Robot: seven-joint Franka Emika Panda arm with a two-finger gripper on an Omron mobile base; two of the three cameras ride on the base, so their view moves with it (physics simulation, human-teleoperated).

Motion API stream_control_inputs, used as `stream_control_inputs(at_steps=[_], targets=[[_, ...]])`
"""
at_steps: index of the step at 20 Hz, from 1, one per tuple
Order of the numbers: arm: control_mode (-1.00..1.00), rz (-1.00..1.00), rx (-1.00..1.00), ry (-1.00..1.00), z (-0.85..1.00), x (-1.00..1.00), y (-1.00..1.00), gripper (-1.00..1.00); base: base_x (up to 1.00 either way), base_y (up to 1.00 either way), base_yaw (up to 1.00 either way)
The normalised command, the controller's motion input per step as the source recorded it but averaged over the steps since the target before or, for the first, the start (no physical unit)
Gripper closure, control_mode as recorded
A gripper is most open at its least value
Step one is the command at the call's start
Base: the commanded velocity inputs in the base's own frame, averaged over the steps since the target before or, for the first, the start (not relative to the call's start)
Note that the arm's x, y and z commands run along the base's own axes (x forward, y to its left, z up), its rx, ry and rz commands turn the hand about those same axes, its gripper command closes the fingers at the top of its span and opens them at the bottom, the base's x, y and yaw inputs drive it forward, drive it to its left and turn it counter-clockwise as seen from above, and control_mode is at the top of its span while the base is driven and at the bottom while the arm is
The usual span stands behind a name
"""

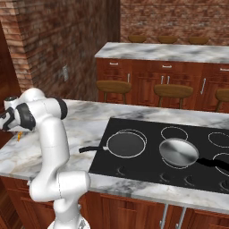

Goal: Place both pans onto different burners. Then place the bell pepper and the shrimp on different pans.

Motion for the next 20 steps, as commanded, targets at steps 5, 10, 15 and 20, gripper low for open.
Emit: stream_control_inputs(at_steps=[5, 10, 15, 20], targets=[[-1.00, 0.00, 0.00, 0.00, -0.12, -0.22, -0.05, 1.00, 0.00, 0.00, 0.00], [-1.00, 0.00, 0.00, 0.00, -0.26, -0.10, 0.00, 1.00, 0.00, 0.00, 0.00], [-1.00, 0.00, 0.00, -0.01, -0.15, -0.01, -0.10, 1.00, 0.00, 0.00, 0.00], [-1.00, 0.00, 0.01, -0.01, 0.48, -0.16, -0.39, 1.00, 0.00, 0.00, 0.00]])
